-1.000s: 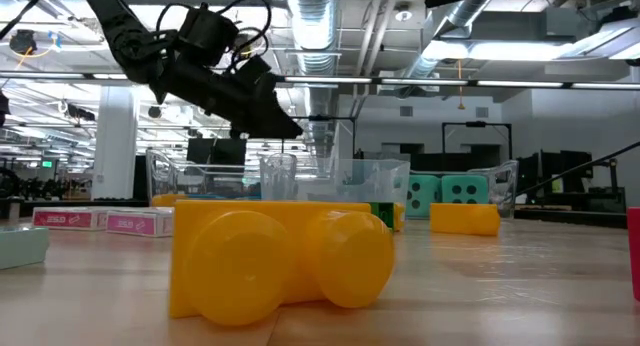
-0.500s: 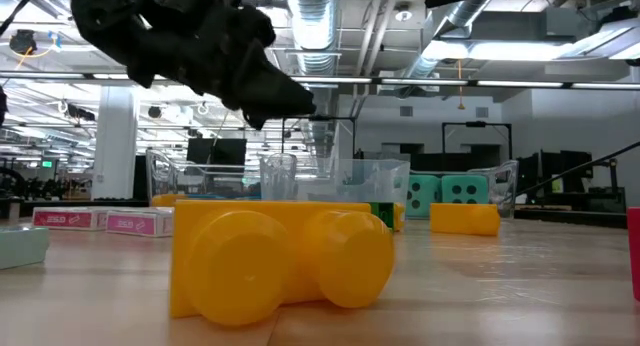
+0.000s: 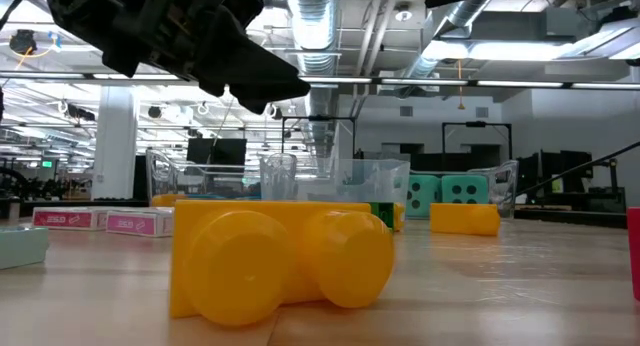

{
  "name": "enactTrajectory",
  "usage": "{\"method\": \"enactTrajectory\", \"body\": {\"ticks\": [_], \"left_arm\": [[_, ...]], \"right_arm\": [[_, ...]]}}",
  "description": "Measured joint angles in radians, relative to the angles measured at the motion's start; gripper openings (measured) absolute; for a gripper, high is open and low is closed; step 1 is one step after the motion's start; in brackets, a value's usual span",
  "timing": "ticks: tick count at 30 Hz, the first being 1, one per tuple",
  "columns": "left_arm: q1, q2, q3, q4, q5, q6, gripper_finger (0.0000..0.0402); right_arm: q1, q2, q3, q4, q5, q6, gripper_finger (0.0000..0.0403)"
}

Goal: Pick & Place Toys
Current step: Put the red deck of cards into the bottom transparent bin

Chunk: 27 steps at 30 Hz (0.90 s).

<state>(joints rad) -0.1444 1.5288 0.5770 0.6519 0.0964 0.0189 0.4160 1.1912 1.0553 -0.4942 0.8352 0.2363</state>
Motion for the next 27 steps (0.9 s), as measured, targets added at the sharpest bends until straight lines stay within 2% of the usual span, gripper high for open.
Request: {"method": "enactTrajectory", "body": {"ticks": [6,9,17,22,24,27], "left_arm": [[0.000,0.000,0.000,0.000,0.000,-0.006,0.0170],[-0.001,0.000,0.000,-0.023,0.001,-0.087,0.0190],[-0.082,-0.039,-0.001,-0.206,-0.044,-0.147,0.0305],[-0.167,-0.133,0.000,-0.345,-0.045,-0.215,0.0382],[-0.210,-0.173,0.000,-0.400,-0.072,-0.208,0.0395],[-0.262,-0.222,0.000,-0.448,-0.127,-0.179,0.0388]], "right_arm": [[0.000,0.000,0.000,0.000,0.000,0.000,0.0395],[0.000,0.000,0.000,0.000,0.000,0.000,0.0395],[0.000,0.000,0.000,0.000,0.000,0.000,0.0395],[0.000,0.000,0.000,0.000,0.000,0.004,0.0395],[0.000,0.000,0.000,0.001,0.000,0.004,0.0395],[0.000,0.000,0.000,0.001,0.000,0.007,0.0395]]}}
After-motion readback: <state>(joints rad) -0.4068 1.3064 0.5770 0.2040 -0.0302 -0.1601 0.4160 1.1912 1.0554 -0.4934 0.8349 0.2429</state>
